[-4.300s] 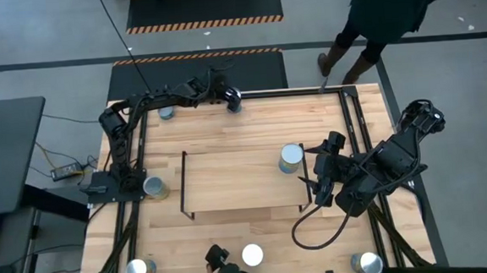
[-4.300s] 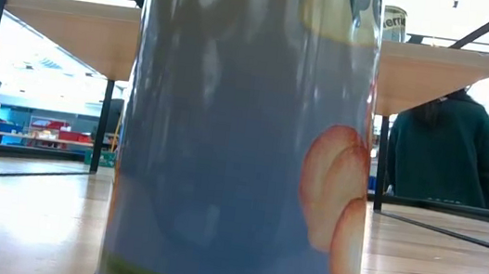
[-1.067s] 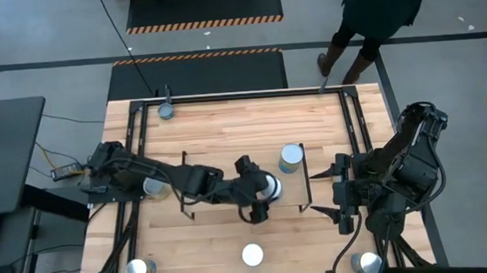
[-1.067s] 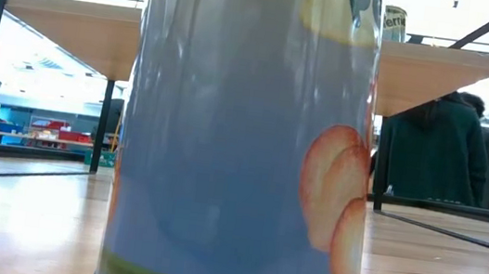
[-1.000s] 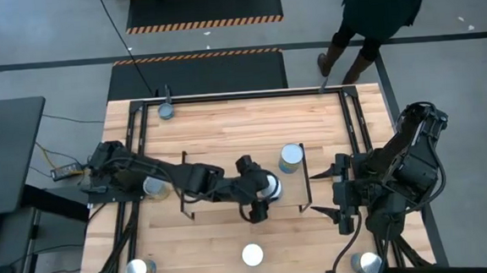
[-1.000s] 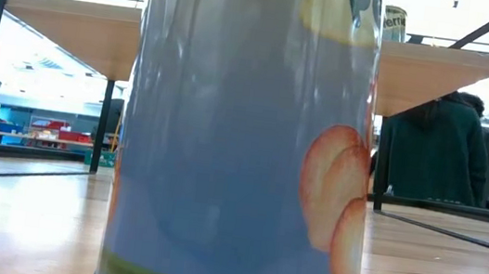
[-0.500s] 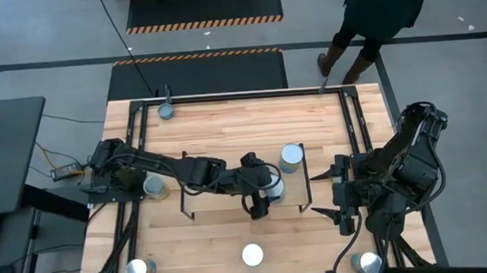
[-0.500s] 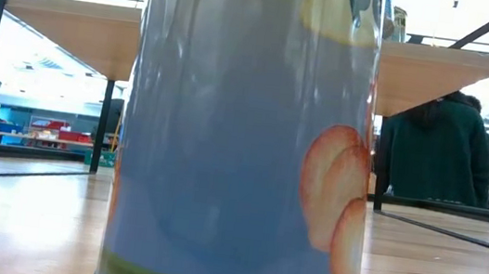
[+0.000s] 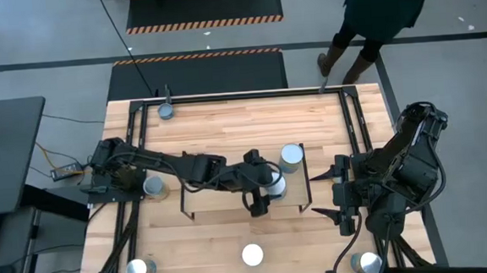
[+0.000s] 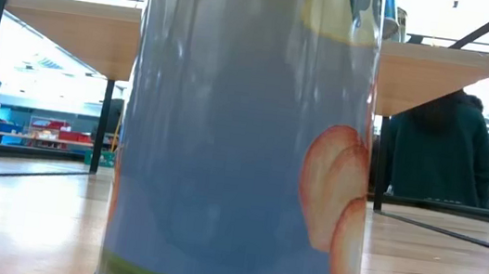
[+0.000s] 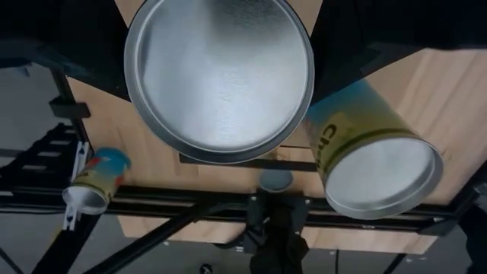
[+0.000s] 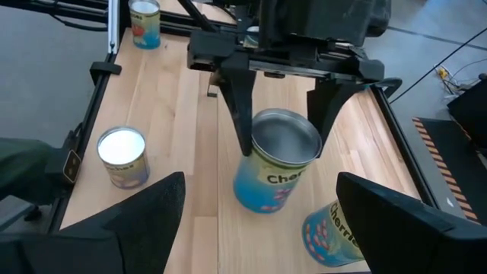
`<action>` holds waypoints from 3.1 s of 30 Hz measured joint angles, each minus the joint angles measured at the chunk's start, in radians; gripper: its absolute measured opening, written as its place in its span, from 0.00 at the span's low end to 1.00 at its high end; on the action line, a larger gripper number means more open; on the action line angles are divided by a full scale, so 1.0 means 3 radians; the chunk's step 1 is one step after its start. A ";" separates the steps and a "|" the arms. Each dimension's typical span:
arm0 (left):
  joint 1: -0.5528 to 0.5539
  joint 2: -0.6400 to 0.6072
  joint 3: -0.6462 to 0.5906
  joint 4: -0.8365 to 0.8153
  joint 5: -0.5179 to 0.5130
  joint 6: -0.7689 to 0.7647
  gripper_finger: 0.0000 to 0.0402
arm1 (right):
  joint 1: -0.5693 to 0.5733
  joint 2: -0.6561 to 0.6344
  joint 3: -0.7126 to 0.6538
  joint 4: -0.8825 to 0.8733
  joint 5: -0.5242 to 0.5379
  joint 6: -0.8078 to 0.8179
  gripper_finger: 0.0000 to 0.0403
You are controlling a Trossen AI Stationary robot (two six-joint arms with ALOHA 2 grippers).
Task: Pick and place cans onto a shelf
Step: Put the canned cherries on the shelf aligned with the other canned cherries
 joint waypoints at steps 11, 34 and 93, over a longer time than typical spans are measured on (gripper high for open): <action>0.0008 0.0149 -0.0001 0.0113 0.0114 0.0145 0.88 | 0.0000 0.0000 0.0000 0.0000 -0.0015 0.0009 0.87; -0.0377 0.0028 0.0431 -0.1629 -0.1134 0.0054 0.78 | -0.0001 0.0001 0.0000 -0.0029 -0.0059 0.0045 0.87; -0.0640 -0.0663 0.0055 -0.2479 -0.1306 -0.0494 0.71 | -0.1363 0.0296 -0.0275 -0.0132 -0.1196 -0.0679 0.87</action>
